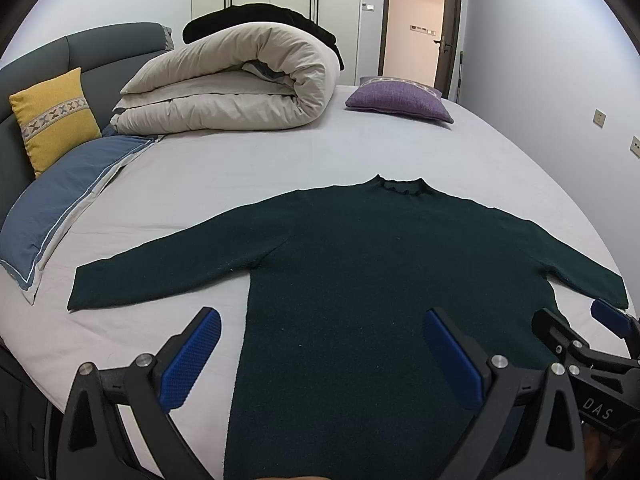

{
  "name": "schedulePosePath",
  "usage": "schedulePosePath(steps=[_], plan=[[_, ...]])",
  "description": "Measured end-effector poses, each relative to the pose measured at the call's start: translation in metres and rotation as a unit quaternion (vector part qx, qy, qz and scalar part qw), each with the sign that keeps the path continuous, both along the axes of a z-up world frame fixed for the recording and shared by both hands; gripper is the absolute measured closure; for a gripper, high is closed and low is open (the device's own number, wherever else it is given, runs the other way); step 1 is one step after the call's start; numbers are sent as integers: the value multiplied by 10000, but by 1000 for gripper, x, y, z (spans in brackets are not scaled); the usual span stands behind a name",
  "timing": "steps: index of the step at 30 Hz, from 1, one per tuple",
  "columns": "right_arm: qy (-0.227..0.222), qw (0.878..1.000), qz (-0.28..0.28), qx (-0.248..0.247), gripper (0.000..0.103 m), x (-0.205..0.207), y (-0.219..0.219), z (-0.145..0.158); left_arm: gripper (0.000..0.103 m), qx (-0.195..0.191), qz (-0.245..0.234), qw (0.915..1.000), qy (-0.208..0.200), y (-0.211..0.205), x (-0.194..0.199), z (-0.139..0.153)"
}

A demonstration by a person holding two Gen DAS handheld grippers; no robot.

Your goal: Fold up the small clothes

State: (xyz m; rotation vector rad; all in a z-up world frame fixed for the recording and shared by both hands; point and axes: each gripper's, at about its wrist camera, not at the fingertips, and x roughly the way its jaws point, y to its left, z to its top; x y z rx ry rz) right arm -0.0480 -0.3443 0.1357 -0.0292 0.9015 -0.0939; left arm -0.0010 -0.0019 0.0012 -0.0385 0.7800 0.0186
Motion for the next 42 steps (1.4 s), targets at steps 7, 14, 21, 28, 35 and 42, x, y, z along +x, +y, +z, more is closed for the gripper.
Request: schedulePosePath(steps=[7, 14, 21, 28, 35, 42], plan=[[-12, 10000, -3, -18, 0, -2, 1, 0, 0, -17, 16, 10000, -1, 2, 3, 2], [-8, 10000, 2, -12, 0, -2, 1, 0, 0, -21, 14, 10000, -1, 2, 3, 2], [-8, 10000, 13, -10, 0, -2, 1, -2, 0, -26, 29, 10000, -9, 4, 3, 1], [-8, 10000, 29, -15, 0, -4, 2, -3, 0, -44, 37, 10000, -6, 10, 4, 0], [-3, 10000, 23, -18, 0, -4, 3, -3, 0, -72, 63, 10000, 1, 19, 4, -1], [-3, 10000, 27, -17, 0, -4, 3, -3, 0, -74, 66, 10000, 6, 21, 4, -2]])
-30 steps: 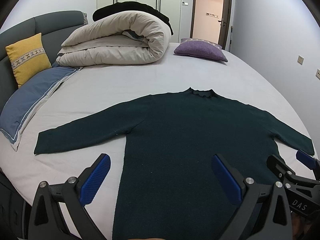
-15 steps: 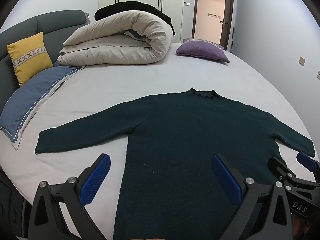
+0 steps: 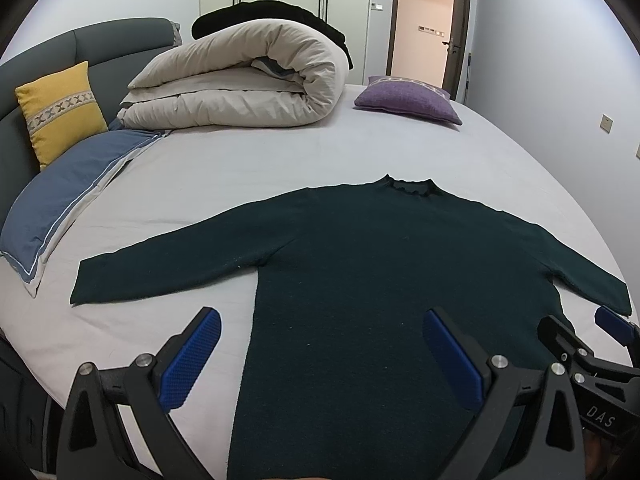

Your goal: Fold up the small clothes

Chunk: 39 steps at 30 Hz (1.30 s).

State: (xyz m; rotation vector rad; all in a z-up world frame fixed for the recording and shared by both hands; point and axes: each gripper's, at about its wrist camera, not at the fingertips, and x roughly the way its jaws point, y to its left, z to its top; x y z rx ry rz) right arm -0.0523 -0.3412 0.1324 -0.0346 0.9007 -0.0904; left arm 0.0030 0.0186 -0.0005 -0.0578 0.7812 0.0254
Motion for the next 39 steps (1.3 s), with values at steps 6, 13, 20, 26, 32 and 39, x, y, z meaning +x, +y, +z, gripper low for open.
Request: schedulePosePath(steps=[6, 13, 20, 26, 32, 39], plan=[[4, 10000, -2, 5, 0, 0, 0, 0, 0, 13, -2, 10000, 2, -1, 0, 0], [9, 10000, 1, -5, 0, 1, 2, 0, 0, 12, 0, 10000, -1, -2, 0, 0], [19, 10000, 10, 5, 0, 0, 3, -2, 0, 6, 7, 10000, 4, 0, -1, -2], [22, 10000, 5, 5, 0, 1, 3, -2, 0, 16, -1, 10000, 2, -1, -1, -1], [23, 10000, 2, 6, 0, 1, 3, -2, 0, -11, 25, 10000, 10, 2, -1, -5], [41, 10000, 3, 8, 0, 1, 6, -6, 0, 26, 49, 10000, -1, 3, 0, -7]])
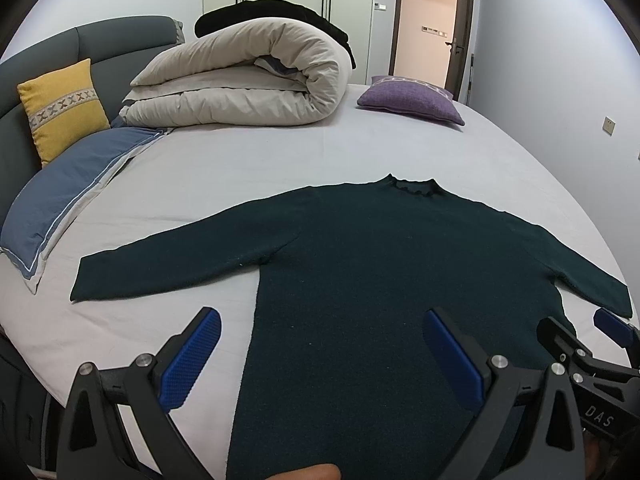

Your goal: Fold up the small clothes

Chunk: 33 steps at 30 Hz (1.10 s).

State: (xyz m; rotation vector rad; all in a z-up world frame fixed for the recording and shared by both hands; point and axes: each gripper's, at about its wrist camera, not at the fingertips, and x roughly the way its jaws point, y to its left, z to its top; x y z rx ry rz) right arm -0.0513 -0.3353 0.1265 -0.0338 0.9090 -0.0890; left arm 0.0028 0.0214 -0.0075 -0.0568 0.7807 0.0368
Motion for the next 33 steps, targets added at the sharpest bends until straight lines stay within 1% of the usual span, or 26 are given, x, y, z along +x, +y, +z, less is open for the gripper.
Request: schedulePosePath(steps=[5, 8, 9, 11, 13, 15, 16, 17, 18, 20, 21, 22, 23, 24, 25, 26, 27, 29, 30, 31, 32, 33], plan=[[9, 10000, -8, 40, 0, 0, -4, -1, 0, -82, 5, 9999, 60, -2, 2, 0], [-61, 9996, -93, 244, 0, 1, -21, -1, 0, -50, 34, 9999, -84, -8, -1, 1], [-98, 9993, -128, 352, 0, 4, -32, 1, 0, -56, 8, 9999, -110, -9, -1, 0], [-272, 9968, -265, 709, 0, 6, -66, 5, 0, -26, -57, 9999, -107, -12, 0, -6], [-508, 9897, -635, 1182, 0, 5, -121, 9, 0, -53, -165, 9998, -18, -16, 5, -12], [-728, 9737, -1306, 1717, 0, 0, -192, 5, 0, -219, -334, 9990, 198, -19, 15, -20], [-808, 9615, -1691, 2010, 0, -5, -232, 0, 0, -370, -449, 9978, 323, -22, 21, -26], [-851, 9468, -2102, 2282, 2, -10, -272, -7, 0, -488, -518, 9968, 377, -23, 25, -29], [-903, 9283, -2537, 2564, 4, -19, -313, -16, 0, -640, -592, 9953, 422, -25, 31, -34], [-1046, 8895, -3220, 3067, 18, -38, -385, -38, 0, -670, -585, 9950, 460, -31, 39, -40], [-1061, 8718, -3534, 3221, 22, -47, -416, -49, 0, -630, -547, 9955, 457, -34, 42, -43], [-1057, 8578, -3796, 3298, 26, -56, -443, -60, 0, -573, -532, 9959, 445, -39, 47, -47], [-1054, 8465, -3998, 3354, 30, -63, -464, -70, 0, -529, -547, 9961, 436, -43, 51, -50], [-1053, 8382, -4129, 3403, 32, -69, -481, -77, 0, -501, -579, 9961, 432, -47, 55, -52], [-1070, 8327, -4179, 3473, 35, -73, -494, -83, 0, -463, -612, 9961, 444, -53, 59, -55], [-1116, 8279, -4181, 3569, 42, -74, -505, -87, 0, -422, -631, 9960, 482, -57, 62, -57], [-1158, 8246, -4183, 3627, 43, -74, -514, -90, 0, -360, -662, 9955, 579, -64, 67, -60], [-1236, 8271, -4121, 3616, 45, -68, -527, -92, 0, -389, -690, 9939, 765, -70, 74, -64], [-1278, 8291, -4071, 3613, 47, -63, -532, -94, 0, -499, -698, 9921, 910, -73, 80, -67], [-1273, 8294, -4049, 3632, 54, -59, -537, -97, 0, -590, -699, 9910, 975, -73, 83, -68], [-1246, 8289, -4056, 3645, 64, -55, -543, -100, 0, -693, -694, 9901, 1004, -72, 87, -69], [-1223, 8277, -4080, 3652, 70, -51, -549, -103, 0, -802, -693, 9893, 1001, -71, 89, -70]])
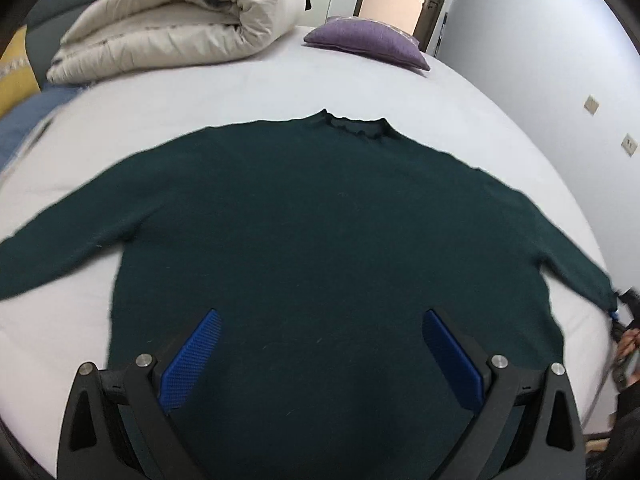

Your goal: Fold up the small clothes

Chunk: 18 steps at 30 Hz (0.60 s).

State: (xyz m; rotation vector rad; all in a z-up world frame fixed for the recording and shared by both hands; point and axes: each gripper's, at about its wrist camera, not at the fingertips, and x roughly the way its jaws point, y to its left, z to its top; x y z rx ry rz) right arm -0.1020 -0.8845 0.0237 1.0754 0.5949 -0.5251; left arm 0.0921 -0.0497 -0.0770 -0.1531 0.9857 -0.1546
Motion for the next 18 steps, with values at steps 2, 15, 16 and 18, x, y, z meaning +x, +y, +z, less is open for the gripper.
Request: schedulePosePath(steps=[2, 15, 16, 18], plan=[[-4, 10000, 35, 8, 87, 9, -16, 0, 0, -313, -2, 9995, 33, 4, 5, -2], [-403, 9516, 2810, -1179, 95, 141, 154, 93, 6, -1741, 75, 9846, 99, 46, 29, -2], [-436, 9408, 3141, -1200, 95, 155, 184, 93, 7, -1847, 90, 9827, 91, 50, 30, -2], [-465, 9238, 3648, -1067, 96, 180, 243, 86, 8, -2000, 99, 9797, 100, 57, 32, -4]])
